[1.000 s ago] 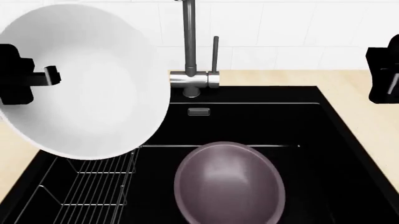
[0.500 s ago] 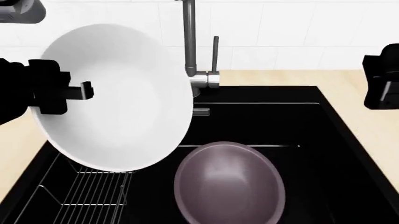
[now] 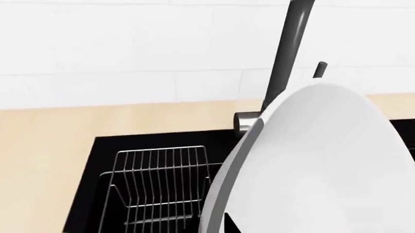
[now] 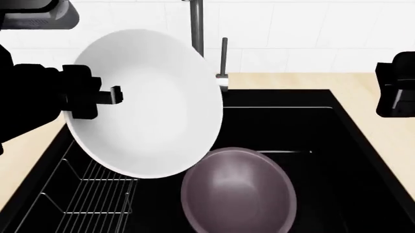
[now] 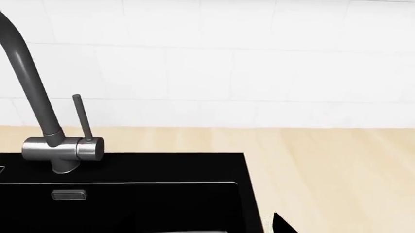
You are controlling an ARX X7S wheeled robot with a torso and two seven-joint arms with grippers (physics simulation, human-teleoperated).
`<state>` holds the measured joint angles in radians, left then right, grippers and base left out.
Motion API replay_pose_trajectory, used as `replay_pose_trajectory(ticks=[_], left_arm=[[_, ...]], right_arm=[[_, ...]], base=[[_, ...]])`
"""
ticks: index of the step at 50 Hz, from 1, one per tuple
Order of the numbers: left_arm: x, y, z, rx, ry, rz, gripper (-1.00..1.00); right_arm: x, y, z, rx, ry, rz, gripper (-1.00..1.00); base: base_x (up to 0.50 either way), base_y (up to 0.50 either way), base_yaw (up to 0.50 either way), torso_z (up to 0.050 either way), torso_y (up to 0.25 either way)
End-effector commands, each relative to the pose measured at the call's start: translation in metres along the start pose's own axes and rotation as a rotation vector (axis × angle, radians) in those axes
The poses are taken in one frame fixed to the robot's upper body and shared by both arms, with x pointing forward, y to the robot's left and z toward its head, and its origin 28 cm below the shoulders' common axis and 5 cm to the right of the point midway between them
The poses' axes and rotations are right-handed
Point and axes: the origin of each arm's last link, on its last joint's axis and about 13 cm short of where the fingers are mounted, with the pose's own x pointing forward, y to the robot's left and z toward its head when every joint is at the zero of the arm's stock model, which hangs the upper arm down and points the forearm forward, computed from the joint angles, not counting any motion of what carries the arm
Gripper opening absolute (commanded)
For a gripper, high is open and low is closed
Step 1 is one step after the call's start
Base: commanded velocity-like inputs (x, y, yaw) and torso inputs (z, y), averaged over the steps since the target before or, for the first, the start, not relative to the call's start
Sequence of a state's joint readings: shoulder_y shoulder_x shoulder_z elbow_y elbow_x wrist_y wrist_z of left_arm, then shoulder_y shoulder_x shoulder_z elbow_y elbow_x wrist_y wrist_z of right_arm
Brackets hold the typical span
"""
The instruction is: Stack the bowls in the sink.
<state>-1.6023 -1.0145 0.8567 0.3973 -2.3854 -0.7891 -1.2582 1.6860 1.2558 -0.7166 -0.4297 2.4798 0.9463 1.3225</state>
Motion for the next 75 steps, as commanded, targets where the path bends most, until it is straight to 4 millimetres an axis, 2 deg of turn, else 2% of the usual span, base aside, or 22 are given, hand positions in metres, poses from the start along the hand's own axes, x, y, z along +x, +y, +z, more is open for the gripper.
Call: replay_pose_trajectory(ticks=[1,19,60,75], left_arm=[[0.009,-0.004,-0.002,-0.036,-0.006,-0.042,-1.0],[0.031,-0.013,-0.014,-0.072,0.026,-0.113,-1.0],[0.074,-0.036,-0.034,-0.195,0.098,-0.297,-1.0],[0.086,-0.038,-0.049,-0.26,0.158,-0.339,-1.0]], right_arm=[[-0.002,-0.004,0.0,0.007,-0.005,-0.018,1.0],[-0.002,-0.014,-0.003,0.015,-0.007,-0.074,1.0],[0.003,-0.018,-0.013,0.012,0.02,-0.102,1.0],[0.004,-0.018,-0.017,0.011,0.03,-0.107,1.0]], base=[[0.0,0.0,0.0,0.0,0.0],[0.0,0.0,0.0,0.0,0.001],[0.0,0.0,0.0,0.0,0.0],[0.0,0.0,0.0,0.0,0.0]])
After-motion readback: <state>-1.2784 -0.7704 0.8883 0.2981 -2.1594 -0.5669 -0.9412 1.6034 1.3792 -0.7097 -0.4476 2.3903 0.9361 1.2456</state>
